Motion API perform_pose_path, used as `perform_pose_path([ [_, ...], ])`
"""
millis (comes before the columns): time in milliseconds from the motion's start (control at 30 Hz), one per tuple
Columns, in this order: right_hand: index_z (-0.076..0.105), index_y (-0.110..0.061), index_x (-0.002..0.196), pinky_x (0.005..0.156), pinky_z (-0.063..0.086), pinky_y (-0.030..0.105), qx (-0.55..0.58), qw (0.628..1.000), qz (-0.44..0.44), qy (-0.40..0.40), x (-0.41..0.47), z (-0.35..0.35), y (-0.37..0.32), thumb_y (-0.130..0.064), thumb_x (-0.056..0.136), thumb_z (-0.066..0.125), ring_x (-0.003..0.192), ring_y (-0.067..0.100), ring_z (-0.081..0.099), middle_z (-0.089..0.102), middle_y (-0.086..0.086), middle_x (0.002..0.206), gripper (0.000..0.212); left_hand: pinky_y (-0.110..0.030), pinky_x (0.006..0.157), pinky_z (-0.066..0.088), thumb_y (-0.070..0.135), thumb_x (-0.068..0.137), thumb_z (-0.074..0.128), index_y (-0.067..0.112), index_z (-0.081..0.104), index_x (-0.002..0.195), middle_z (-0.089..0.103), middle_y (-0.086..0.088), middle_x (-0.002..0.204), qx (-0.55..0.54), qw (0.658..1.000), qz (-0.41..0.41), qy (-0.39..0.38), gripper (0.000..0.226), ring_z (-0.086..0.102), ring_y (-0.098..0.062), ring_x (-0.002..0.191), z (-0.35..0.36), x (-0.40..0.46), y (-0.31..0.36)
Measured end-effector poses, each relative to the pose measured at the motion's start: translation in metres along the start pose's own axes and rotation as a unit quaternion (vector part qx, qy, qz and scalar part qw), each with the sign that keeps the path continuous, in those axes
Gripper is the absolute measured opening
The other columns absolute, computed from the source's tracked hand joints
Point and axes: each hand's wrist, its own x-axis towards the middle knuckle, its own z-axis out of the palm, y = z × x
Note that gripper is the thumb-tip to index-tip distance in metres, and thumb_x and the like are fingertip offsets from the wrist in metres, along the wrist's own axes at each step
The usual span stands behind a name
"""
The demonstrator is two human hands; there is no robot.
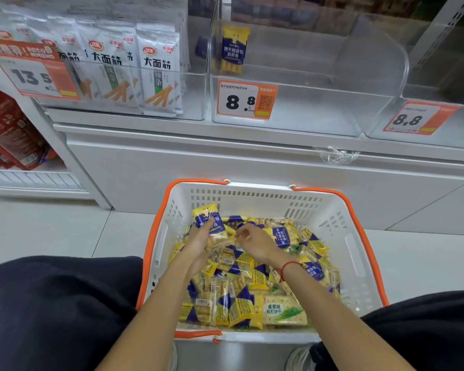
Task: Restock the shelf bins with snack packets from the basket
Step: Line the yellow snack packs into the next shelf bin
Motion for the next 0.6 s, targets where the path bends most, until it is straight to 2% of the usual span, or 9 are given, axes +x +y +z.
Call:
perform_pose_path([
  [100,0.045,-0.018,0.13,0.101,0.041,0.041,-0.189,0.976,-0.001,-0.105,0.0,0.023,0.017,-0.029,0.084,0.067,0.122,0.025,0.043,0.044,0.005,0.135,0.052,-0.049,0.105,0.041,0.04,0.096,0.052,0.011,0.052,0.13,0.062,-0.014,0.125,-0.06,0.998,-0.005,0.007,0.045,0.059,-0.03,0.114,-0.013,0.011,-0.004],
  [167,0.041,-0.019,0.132,0.102,0.04,0.043,-0.256,0.964,-0.012,-0.076,-0.003,0.039,0.017,-0.037,0.079,0.071,0.124,0.026,0.039,0.041,0.005,0.135,0.063,-0.048,0.102,0.044,0.034,0.098,0.051,0.01,0.055,0.125,0.067,-0.014,0.115,-0.098,0.995,0.004,0.001,0.036,0.064,-0.03,0.105,-0.017,0.011,-0.001],
  [233,0.04,-0.018,0.133,0.102,0.04,0.045,-0.269,0.962,-0.015,-0.04,-0.001,0.044,0.015,-0.038,0.077,0.074,0.124,0.027,0.039,0.041,0.006,0.135,0.068,-0.047,0.1,0.047,0.027,0.099,0.051,0.009,0.057,0.12,0.07,-0.013,0.106,-0.128,0.992,0.017,-0.006,0.029,0.066,-0.029,0.1,-0.02,0.013,0.001],
  [300,0.042,-0.02,0.131,0.102,0.04,0.042,-0.24,0.97,0.003,-0.044,0.001,0.041,0.015,-0.038,0.076,0.075,0.123,0.027,0.041,0.043,0.005,0.133,0.067,-0.044,0.094,0.05,0.021,0.099,0.05,0.007,0.058,0.117,0.07,-0.012,0.102,-0.156,0.988,0.019,-0.009,0.024,0.067,-0.026,0.093,-0.018,0.011,0.006],
  [433,0.046,-0.021,0.127,0.099,0.039,0.037,-0.202,0.978,0.035,-0.039,-0.003,0.037,0.019,-0.04,0.077,0.074,0.12,0.026,0.043,0.048,0.005,0.129,0.061,-0.042,0.094,0.047,0.017,0.097,0.048,0.006,0.056,0.119,0.066,-0.017,0.113,-0.199,0.979,0.005,-0.032,0.025,0.064,-0.026,0.093,-0.012,0.001,0.015],
  [500,0.048,-0.021,0.122,0.096,0.042,0.037,-0.21,0.977,0.041,-0.018,-0.008,0.041,0.02,-0.041,0.081,0.069,0.117,0.026,0.045,0.053,0.005,0.121,0.05,-0.045,0.096,0.046,0.017,0.096,0.046,0.006,0.055,0.119,0.064,-0.019,0.115,-0.215,0.976,0.005,-0.037,0.028,0.062,-0.029,0.095,-0.011,-0.003,0.017],
  [600,0.052,-0.018,0.118,0.092,0.047,0.038,-0.241,0.969,0.034,0.036,-0.018,0.046,0.015,-0.043,0.092,0.05,0.108,0.026,0.054,0.06,0.006,0.112,0.036,-0.045,0.092,0.048,0.017,0.094,0.043,0.004,0.057,0.11,0.065,-0.017,0.102,-0.236,0.971,0.013,-0.041,0.025,0.062,-0.029,0.088,-0.01,-0.009,0.022],
])
